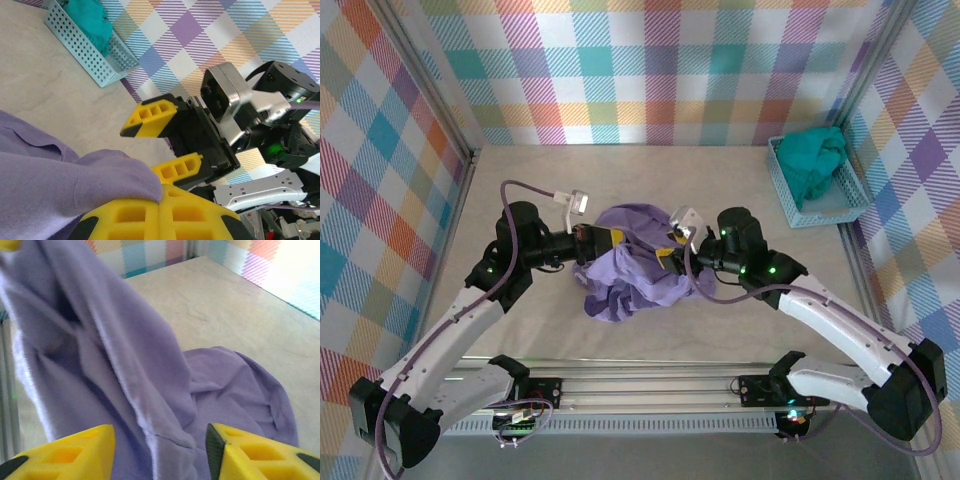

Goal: Fold the inside-out t-shirt

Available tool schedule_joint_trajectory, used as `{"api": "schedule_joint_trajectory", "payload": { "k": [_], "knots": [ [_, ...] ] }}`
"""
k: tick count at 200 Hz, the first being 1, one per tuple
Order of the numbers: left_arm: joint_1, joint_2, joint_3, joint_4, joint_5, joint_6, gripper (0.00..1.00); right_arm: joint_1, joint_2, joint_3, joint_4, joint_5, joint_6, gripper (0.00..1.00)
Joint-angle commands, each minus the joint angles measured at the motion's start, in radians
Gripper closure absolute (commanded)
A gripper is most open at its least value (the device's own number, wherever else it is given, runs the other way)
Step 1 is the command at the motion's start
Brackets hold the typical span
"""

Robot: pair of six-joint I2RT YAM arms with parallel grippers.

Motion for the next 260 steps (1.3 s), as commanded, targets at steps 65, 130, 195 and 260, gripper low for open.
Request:
{"api": "schedule_joint_trajectory", "payload": {
  "k": [65,130,195,260],
  "knots": [
    [0.013,-0.026,0.025,-0.034,-0.002,0.059,1.00,0.059,0.255,0.186,0.001,0.060,-0.125,0.50],
    [0.013,-0.013,0.109,-0.385,-0.616,0.127,1.00,-0.051,0.231,0.183,-0.066,-0.496,0.093,1.00],
    [0.000,0.062,0.142,-0.411,-0.674,0.158,0.80,-0.073,0.262,0.106,0.209,-0.658,0.399,1.00],
    [-0.050,-0.062,0.044,-0.395,-0.551,0.068,0.44,-0.075,0.300,0.124,0.147,-0.577,0.303,1.00]
  ]
}}
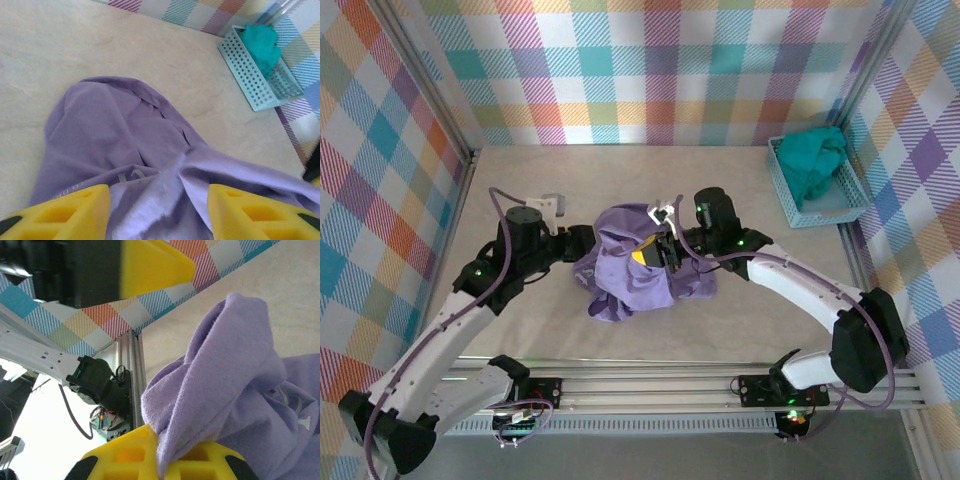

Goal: Fold the inside-out t-shirt

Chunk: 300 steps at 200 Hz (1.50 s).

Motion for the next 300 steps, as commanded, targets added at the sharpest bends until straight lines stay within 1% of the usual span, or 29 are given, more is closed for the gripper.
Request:
{"api": "schedule_joint_trajectory", "payload": {
  "k": [1,16,28,57,68,73,80,96,108,130,152,162,175,193,213,235,244,252,270,279,283,290,298,300],
  "knots": [
    [-0.014,-0.004,-0.031,0.019,0.095,-0.062,0.44,-0.005,0.006,0.014,0.007,-0.001,-0.036,1.00],
    [-0.016,0.014,-0.051,0.104,0.191,-0.124,0.44,-0.006,0.009,0.010,0.013,0.002,-0.040,1.00],
    [-0.017,0.039,-0.060,0.171,0.236,-0.163,0.43,-0.005,0.011,0.005,0.024,-0.002,-0.036,1.00],
    [-0.023,0.131,-0.043,0.271,0.281,-0.204,0.42,-0.005,0.007,-0.016,0.065,-0.016,-0.020,1.00],
    [-0.027,0.164,-0.039,0.302,0.294,-0.219,0.45,-0.005,0.004,-0.022,0.074,-0.022,-0.015,1.00],
    [-0.028,0.179,-0.036,0.313,0.299,-0.226,0.48,-0.005,0.002,-0.026,0.078,-0.024,-0.013,1.00],
    [-0.028,0.196,-0.035,0.326,0.306,-0.231,0.56,-0.006,-0.001,-0.032,0.085,-0.028,-0.012,0.99],
    [-0.028,0.220,-0.038,0.359,0.330,-0.232,0.82,-0.005,-0.015,-0.044,0.075,-0.018,-0.020,0.96],
    [-0.028,0.220,-0.044,0.385,0.350,-0.216,1.00,-0.007,-0.030,-0.053,0.051,-0.002,-0.036,0.89],
    [-0.022,0.180,-0.077,0.435,0.381,-0.142,1.00,-0.033,-0.072,-0.074,0.021,-0.006,-0.054,0.78],
    [-0.015,0.128,-0.112,0.497,0.446,-0.065,1.00,-0.085,-0.095,-0.106,0.069,-0.093,-0.005,0.66],
    [-0.014,0.111,-0.117,0.502,0.479,-0.031,1.00,-0.089,-0.097,-0.106,0.069,-0.109,-0.002,0.62],
    [-0.015,0.094,-0.120,0.501,0.510,0.000,1.00,-0.090,-0.095,-0.102,0.071,-0.108,-0.002,0.60],
    [-0.014,0.079,-0.116,0.490,0.537,0.029,1.00,-0.089,-0.084,-0.093,0.080,-0.109,0.008,0.60],
    [-0.015,0.074,-0.106,0.450,0.535,0.061,1.00,-0.089,-0.072,-0.083,0.086,-0.114,0.011,0.60],
    [-0.014,0.071,-0.109,0.444,0.536,0.068,1.00,-0.089,-0.067,-0.079,0.097,-0.117,0.017,0.59],
    [-0.015,0.070,-0.112,0.447,0.537,0.068,1.00,-0.089,-0.065,-0.076,0.102,-0.117,0.021,0.60],
    [-0.014,0.067,-0.114,0.446,0.529,0.068,1.00,-0.089,-0.060,-0.075,0.109,-0.123,0.028,0.65],
    [-0.015,0.059,-0.116,0.436,0.490,0.067,1.00,-0.090,-0.047,-0.070,0.122,-0.145,0.049,0.88],
    [-0.014,0.056,-0.114,0.420,0.454,0.063,1.00,-0.089,-0.044,-0.071,0.133,-0.153,0.062,0.97],
    [-0.015,0.056,-0.110,0.407,0.421,0.059,1.00,-0.090,-0.045,-0.073,0.143,-0.156,0.071,1.00],
    [-0.016,0.059,-0.096,0.363,0.340,0.049,1.00,-0.089,-0.048,-0.079,0.174,-0.164,0.097,1.00],
    [-0.016,0.069,-0.071,0.284,0.200,0.035,1.00,-0.089,-0.054,-0.090,0.231,-0.169,0.141,1.00],
    [-0.016,0.074,-0.063,0.264,0.167,0.031,0.98,-0.089,-0.055,-0.093,0.246,-0.169,0.153,1.00]
  ]
}}
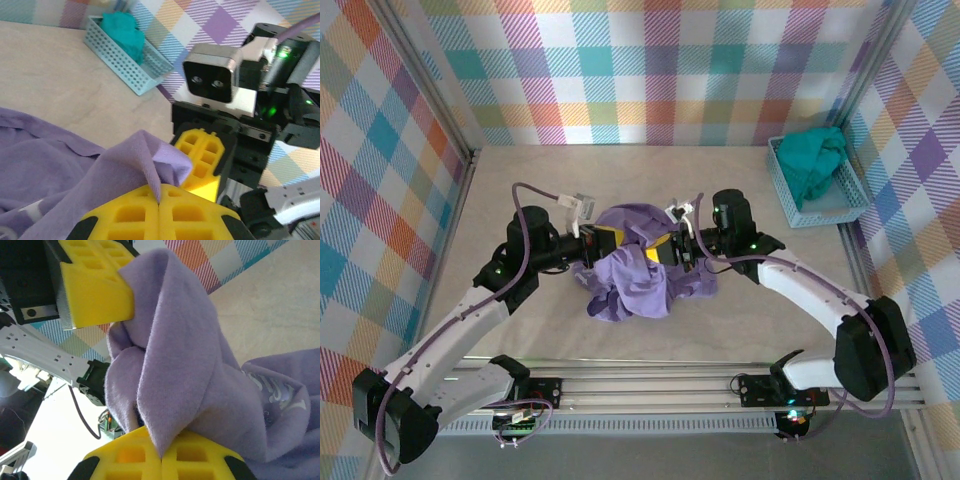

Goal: Fold the inside-out t-shirt

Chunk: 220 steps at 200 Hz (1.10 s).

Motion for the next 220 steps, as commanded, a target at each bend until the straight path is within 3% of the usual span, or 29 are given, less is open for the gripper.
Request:
{"api": "schedule_joint_trajectory", "payload": {
  "k": [1,11,28,91,146,166,220],
  "knots": [
    [0.003,0.000,0.049,-0.159,-0.281,-0.008,0.98,0.003,-0.006,0.000,0.157,-0.059,0.097,1.00],
    [0.003,0.028,0.087,-0.251,-0.391,-0.008,0.88,0.008,-0.005,-0.019,0.256,-0.054,0.176,1.00],
    [0.003,0.061,0.136,-0.383,-0.449,0.003,0.73,0.030,0.015,-0.034,0.386,-0.023,0.280,1.00],
    [-0.008,-0.088,0.061,-0.558,-0.560,-0.015,0.46,0.091,0.151,-0.065,0.643,0.096,0.439,1.00],
    [-0.044,-0.209,0.026,-0.514,-0.394,-0.051,0.41,0.098,0.209,-0.052,0.664,0.105,0.459,1.00],
    [-0.057,-0.163,0.017,-0.421,-0.303,-0.074,0.43,0.100,0.210,-0.054,0.665,0.101,0.460,1.00],
    [-0.066,0.019,0.054,-0.260,-0.237,-0.066,0.48,0.102,0.177,-0.067,0.638,0.103,0.443,1.00]
  ]
}}
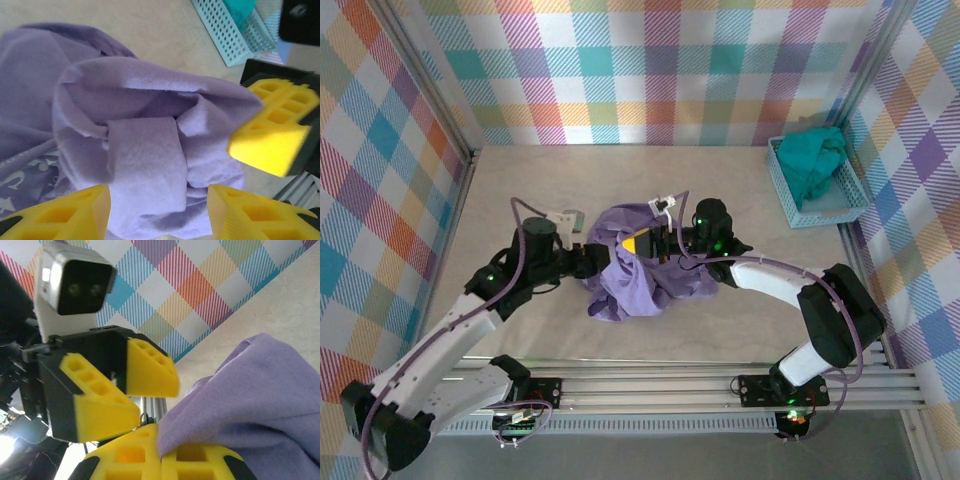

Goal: Fold the inside-out t-shirt

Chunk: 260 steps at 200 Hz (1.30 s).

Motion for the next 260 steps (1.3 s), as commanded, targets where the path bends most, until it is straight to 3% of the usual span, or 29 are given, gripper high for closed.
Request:
{"api": "schedule_joint_trajectory", "payload": {
  "k": [1,22,66,79,104,147,190,226,260],
  "knots": [
    [-0.009,0.048,0.018,0.108,0.067,-0.006,0.49,0.008,-0.028,-0.004,0.029,0.001,-0.007,1.00],
    [-0.008,0.095,0.029,0.100,0.022,0.006,0.58,0.008,-0.054,-0.014,-0.002,0.013,-0.032,1.00],
    [-0.001,0.113,0.007,0.147,-0.016,0.022,0.94,0.006,-0.112,-0.023,-0.116,0.027,-0.114,1.00],
    [0.009,0.107,-0.002,0.160,-0.006,0.024,1.00,0.006,-0.136,-0.024,-0.157,0.035,-0.148,1.00],
    [0.047,0.044,-0.046,0.240,0.062,0.024,1.00,-0.001,-0.204,-0.036,-0.276,0.066,-0.243,1.00],
    [0.141,-0.138,-0.153,0.514,0.317,-0.049,1.00,-0.035,-0.328,-0.064,-0.457,0.169,-0.334,1.00],
    [0.162,-0.152,-0.231,0.817,0.526,-0.151,1.00,-0.028,-0.308,-0.053,-0.477,0.158,-0.309,1.00],
    [0.159,-0.170,-0.234,0.836,0.576,-0.112,1.00,-0.015,-0.296,-0.015,-0.585,0.221,-0.365,0.82],
    [0.157,-0.185,-0.242,0.802,0.561,-0.069,1.00,-0.005,-0.359,0.039,-0.800,0.392,-0.550,0.62]
  ]
}}
